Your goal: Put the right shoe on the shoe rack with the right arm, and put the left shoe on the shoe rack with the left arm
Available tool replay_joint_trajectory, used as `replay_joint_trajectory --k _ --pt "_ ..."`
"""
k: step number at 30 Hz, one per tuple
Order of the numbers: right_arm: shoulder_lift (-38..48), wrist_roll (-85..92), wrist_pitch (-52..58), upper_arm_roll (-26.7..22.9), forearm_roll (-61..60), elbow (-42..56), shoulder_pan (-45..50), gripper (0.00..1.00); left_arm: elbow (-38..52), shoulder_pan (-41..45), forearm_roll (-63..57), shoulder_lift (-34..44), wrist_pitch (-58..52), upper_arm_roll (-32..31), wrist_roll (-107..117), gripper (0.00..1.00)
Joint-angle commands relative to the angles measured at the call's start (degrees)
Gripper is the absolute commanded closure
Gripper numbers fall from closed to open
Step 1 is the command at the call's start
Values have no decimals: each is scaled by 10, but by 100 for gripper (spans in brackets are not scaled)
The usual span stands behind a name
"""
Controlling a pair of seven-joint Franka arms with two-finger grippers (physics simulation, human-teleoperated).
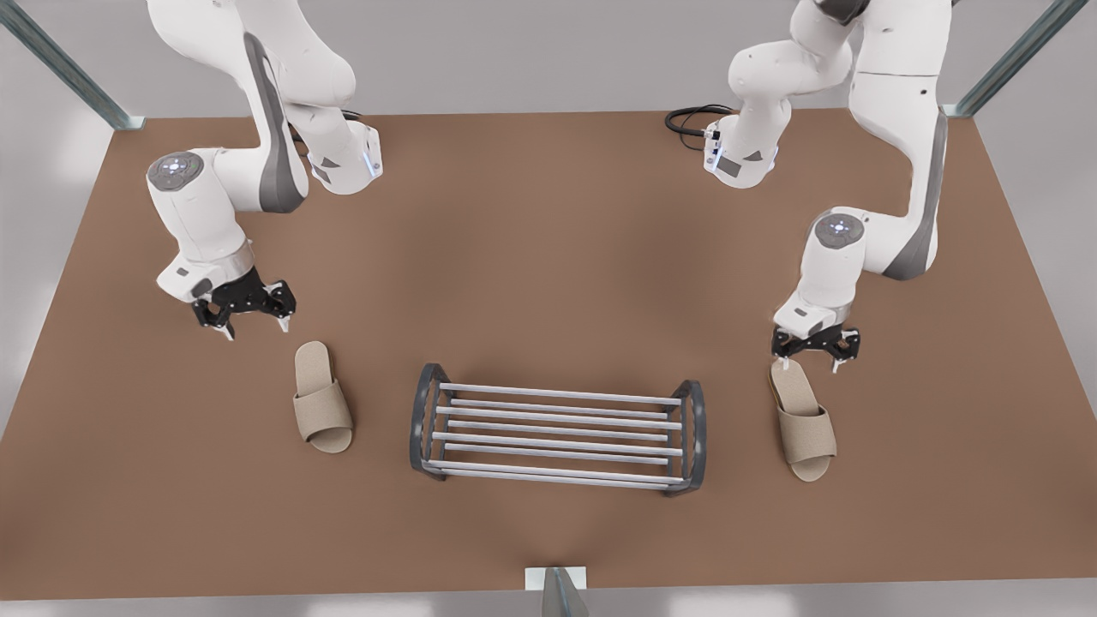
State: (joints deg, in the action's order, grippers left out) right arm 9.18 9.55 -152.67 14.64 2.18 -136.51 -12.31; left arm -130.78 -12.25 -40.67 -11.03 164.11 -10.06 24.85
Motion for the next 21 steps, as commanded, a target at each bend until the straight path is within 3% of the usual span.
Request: replay_joint_trajectory --k 1,3,8,10,15,19,21 --pt "-12 -8 -362 2 0 -10 2 0 1 -28 -44 -19 179 1 235 4" --pt "-75 -46 -482 21 -1 -17 1 0 1 -45 -43 -29 176 2 236 4" --pt "-190 -69 -480 29 -12 69 -16 0 2 -63 -2 -86 243 2 251 4" --pt "-220 -63 -480 29 -9 63 -75 0 2 -62 -1 -101 262 2 251 4" --pt "-214 -56 -482 36 -8 -46 -87 0 12 -56 -5 -130 278 21 249 4" --pt "-193 74 -482 37 -7 -104 -111 0 16 -52 -12 -145 276 40 248 1" --pt "-194 79 -482 37 -7 -112 -111 0 21 -2 1 -159 274 86 249 1"
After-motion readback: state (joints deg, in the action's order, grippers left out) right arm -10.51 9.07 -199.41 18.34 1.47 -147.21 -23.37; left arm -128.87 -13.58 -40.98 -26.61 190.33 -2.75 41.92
